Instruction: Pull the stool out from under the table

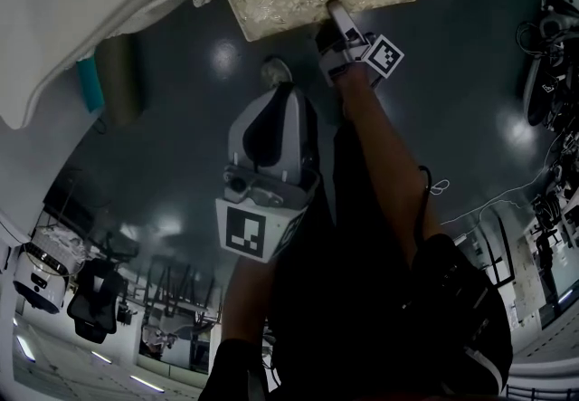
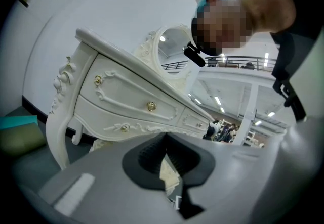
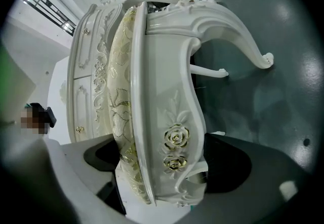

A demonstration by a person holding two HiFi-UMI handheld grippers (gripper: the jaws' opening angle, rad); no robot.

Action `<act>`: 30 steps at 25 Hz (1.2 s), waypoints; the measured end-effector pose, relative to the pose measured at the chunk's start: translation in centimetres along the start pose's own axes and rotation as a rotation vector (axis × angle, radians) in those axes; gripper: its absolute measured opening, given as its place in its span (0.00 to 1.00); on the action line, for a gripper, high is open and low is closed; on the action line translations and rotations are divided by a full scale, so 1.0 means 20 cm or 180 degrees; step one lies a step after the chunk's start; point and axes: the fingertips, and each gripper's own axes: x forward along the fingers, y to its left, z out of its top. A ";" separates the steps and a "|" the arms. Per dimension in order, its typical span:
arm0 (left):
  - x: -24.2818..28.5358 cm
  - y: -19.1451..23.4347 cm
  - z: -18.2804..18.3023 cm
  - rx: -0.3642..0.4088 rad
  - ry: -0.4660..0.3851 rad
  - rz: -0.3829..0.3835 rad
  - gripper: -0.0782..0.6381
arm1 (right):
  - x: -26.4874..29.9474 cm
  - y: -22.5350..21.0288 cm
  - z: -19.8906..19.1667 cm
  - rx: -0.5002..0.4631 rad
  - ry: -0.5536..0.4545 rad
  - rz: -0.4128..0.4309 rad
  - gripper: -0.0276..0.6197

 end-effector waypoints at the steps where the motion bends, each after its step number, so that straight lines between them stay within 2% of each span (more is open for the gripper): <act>1: -0.02 -0.02 -0.01 0.0004 -0.0003 0.0013 0.12 | -0.03 -0.01 -0.01 -0.0004 0.0015 -0.0001 0.83; 17: -0.34 -0.47 -0.21 -0.0001 -0.0136 0.0288 0.12 | -0.60 -0.10 -0.08 -0.0041 0.0289 -0.0007 0.83; 24: -0.51 -0.53 -0.26 -0.0150 -0.0179 0.0509 0.12 | -0.82 -0.12 -0.14 -0.0025 0.0387 -0.0023 0.83; 30: -0.58 -0.56 -0.30 -0.0181 -0.0194 0.0462 0.12 | -0.99 -0.13 -0.20 -0.0026 0.0362 -0.0002 0.83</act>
